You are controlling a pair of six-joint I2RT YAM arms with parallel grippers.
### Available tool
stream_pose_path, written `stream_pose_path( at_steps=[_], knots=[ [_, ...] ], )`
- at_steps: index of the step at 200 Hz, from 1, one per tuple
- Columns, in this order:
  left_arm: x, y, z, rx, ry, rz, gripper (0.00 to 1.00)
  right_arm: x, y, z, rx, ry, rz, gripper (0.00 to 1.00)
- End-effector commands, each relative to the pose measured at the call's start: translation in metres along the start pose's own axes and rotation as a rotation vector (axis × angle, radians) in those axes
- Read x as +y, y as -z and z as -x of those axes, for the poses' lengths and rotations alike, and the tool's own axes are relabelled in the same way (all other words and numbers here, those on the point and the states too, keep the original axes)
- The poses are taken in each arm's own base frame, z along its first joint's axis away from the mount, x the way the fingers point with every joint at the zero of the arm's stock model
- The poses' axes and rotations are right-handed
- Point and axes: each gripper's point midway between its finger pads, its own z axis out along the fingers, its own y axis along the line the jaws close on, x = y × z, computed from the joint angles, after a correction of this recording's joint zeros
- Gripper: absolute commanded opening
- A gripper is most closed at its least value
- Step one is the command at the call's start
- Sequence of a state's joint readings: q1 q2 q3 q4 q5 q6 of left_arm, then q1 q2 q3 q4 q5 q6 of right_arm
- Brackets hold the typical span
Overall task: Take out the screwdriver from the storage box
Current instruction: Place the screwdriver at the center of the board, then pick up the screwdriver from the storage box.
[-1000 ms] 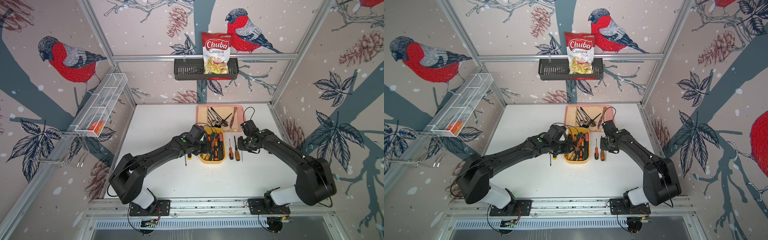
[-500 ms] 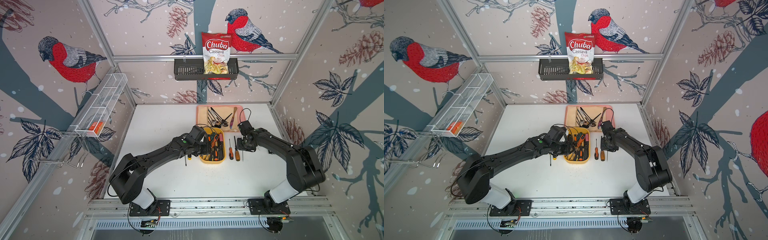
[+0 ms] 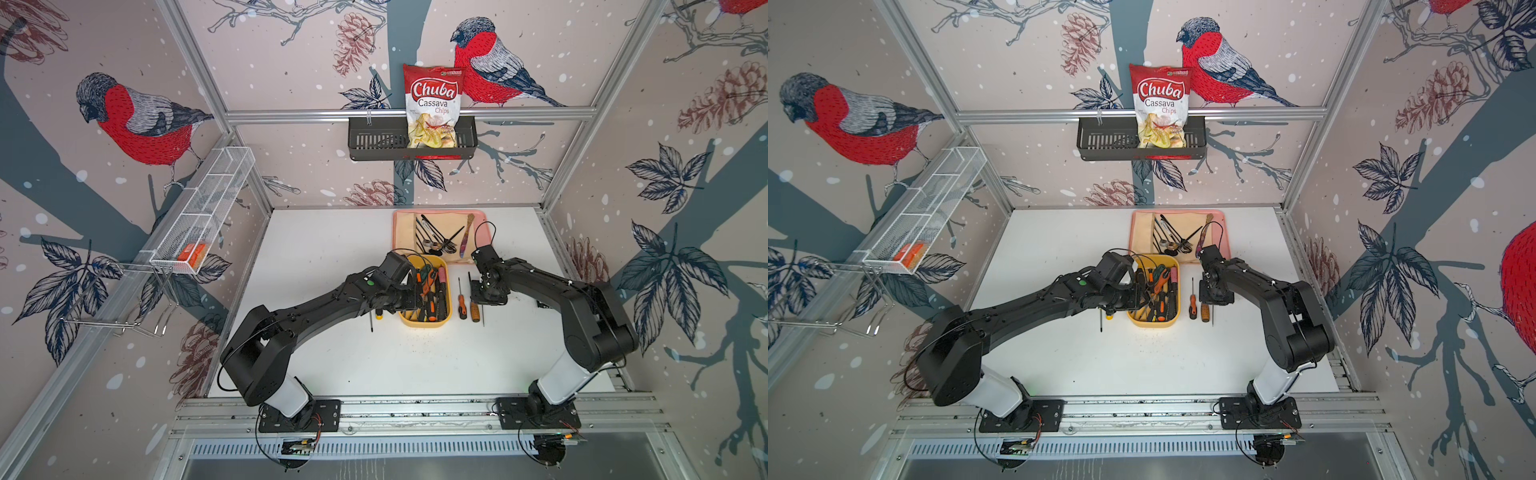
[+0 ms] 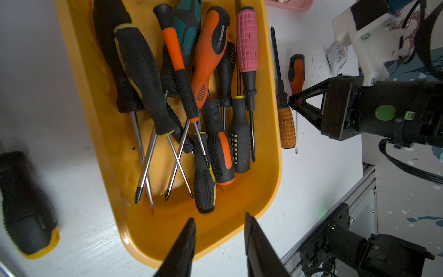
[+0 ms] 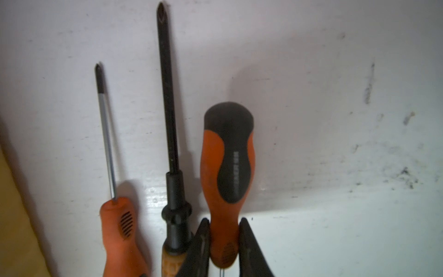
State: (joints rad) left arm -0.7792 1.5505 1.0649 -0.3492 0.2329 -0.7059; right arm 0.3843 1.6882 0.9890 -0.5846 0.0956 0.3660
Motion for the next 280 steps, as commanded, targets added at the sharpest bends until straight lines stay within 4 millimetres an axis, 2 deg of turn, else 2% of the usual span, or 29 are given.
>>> stream_pose_path(
  at_steps=[1,34,80,134,180,241,250,257,280],
  knots=[
    [-0.001,0.000,0.003,-0.010,-0.015,0.004,0.37,0.002,-0.002,0.000,0.007,0.011,0.002,0.24],
    [0.000,-0.001,0.003,-0.009,-0.016,0.008,0.37,0.002,0.000,0.002,0.003,0.008,0.000,0.32],
    [-0.001,0.001,0.007,-0.020,-0.015,0.018,0.37,0.003,0.016,0.008,-0.029,0.002,0.013,0.32],
    [0.002,-0.002,0.016,-0.018,-0.016,0.071,0.37,0.008,0.053,0.018,-0.112,-0.013,0.056,0.32],
    [0.007,-0.012,0.027,-0.011,0.015,0.142,0.37,0.018,0.090,0.017,-0.189,-0.020,0.159,0.32],
    [0.022,-0.024,0.041,-0.024,0.086,0.269,0.37,0.041,0.121,0.002,-0.234,0.018,0.352,0.33],
    [0.025,-0.026,0.042,-0.027,0.094,0.287,0.37,0.048,0.122,-0.003,-0.221,0.030,0.396,0.33],
    [0.027,-0.026,0.044,-0.030,0.102,0.300,0.37,0.053,0.134,-0.004,-0.245,0.038,0.447,0.34],
    [0.034,-0.031,0.048,-0.030,0.122,0.346,0.37,0.071,0.147,-0.015,-0.236,0.065,0.582,0.36]
  ],
)
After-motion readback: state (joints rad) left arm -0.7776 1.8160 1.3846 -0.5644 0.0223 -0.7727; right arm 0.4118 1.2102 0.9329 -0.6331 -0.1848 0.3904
